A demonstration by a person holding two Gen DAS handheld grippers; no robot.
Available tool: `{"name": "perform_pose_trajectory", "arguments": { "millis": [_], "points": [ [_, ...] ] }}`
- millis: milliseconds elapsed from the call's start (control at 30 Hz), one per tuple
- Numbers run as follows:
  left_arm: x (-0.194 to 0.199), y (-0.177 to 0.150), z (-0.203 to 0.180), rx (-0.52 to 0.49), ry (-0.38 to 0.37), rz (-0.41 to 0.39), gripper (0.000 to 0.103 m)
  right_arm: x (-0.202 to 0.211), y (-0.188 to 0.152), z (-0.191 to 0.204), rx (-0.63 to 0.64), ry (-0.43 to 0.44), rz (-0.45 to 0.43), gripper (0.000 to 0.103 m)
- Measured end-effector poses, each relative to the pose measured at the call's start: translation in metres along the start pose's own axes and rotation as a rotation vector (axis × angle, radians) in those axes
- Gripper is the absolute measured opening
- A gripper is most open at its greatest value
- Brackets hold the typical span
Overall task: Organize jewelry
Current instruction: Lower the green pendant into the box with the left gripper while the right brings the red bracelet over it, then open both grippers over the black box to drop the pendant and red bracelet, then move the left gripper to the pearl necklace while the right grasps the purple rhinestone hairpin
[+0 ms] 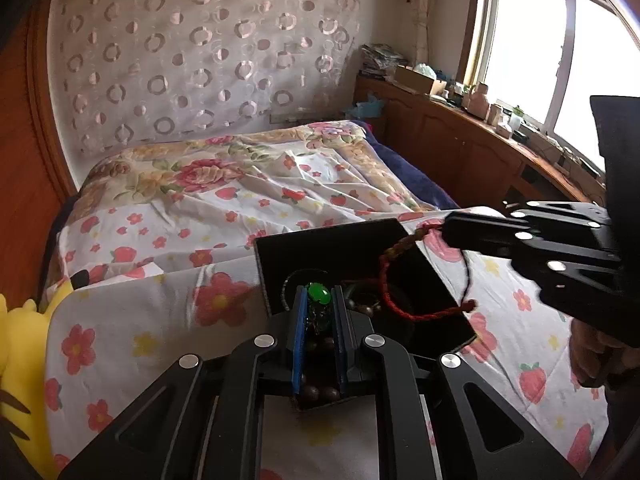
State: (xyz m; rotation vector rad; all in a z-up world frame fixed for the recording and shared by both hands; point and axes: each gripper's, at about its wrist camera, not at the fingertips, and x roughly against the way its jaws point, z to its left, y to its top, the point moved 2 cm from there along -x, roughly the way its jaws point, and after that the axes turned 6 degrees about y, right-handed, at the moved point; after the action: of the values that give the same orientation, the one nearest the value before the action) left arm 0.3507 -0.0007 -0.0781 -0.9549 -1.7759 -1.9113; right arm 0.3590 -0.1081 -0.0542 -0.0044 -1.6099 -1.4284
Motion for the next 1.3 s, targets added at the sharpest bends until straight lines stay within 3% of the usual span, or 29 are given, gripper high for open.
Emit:
{"name": "perform_pose_trajectory", "arguments": {
  "millis": [367, 400, 500, 533, 600, 667, 700, 900, 1167, 1300],
  "points": [
    [0.01, -0.001, 0.008, 0.019, -0.012, -0.025, 0.011, -0.038, 0.002, -0.006, 0.018, -0.045, 0.046, 0.003],
    [0.011, -0.002, 0.009, 0.022, -0.013, -0.027, 0.013, -0.04, 0.002, -0.008, 0.02, -0.052, 0.048, 0.003],
    [0.017, -0.004, 0.011, 0.031, -0.008, -0.036, 0.039, -0.04, 0.002, -0.011, 0.017, -0.061, 0.044, 0.004],
    [0.019, -0.006, 0.011, 0.029, 0.001, -0.042, 0.042, -0.039, 0.002, -0.012, 0.017, -0.069, 0.041, 0.005],
    [0.025, -0.011, 0.01, 0.025, 0.015, -0.044, 0.044, -0.037, 0.001, -0.012, 0.016, -0.073, 0.036, 0.014],
    [0.03, -0.017, 0.012, 0.027, 0.022, -0.045, 0.05, -0.031, -0.001, -0.01, 0.018, -0.085, 0.026, 0.038],
    [0.034, -0.021, 0.012, 0.029, 0.025, -0.045, 0.053, -0.027, -0.002, -0.009, 0.019, -0.093, 0.016, 0.043],
    [0.061, -0.055, 0.006, 0.045, 0.022, -0.039, 0.066, 0.014, -0.026, 0.002, 0.004, -0.075, -0.005, 0.045],
    [0.097, -0.127, -0.017, 0.037, -0.007, 0.011, 0.066, 0.069, -0.091, 0.033, -0.011, -0.063, 0.015, 0.045],
    [0.112, -0.159, -0.021, 0.039, -0.007, 0.034, 0.066, 0.076, -0.12, 0.048, -0.047, -0.009, 0.041, 0.045]
  ]
}}
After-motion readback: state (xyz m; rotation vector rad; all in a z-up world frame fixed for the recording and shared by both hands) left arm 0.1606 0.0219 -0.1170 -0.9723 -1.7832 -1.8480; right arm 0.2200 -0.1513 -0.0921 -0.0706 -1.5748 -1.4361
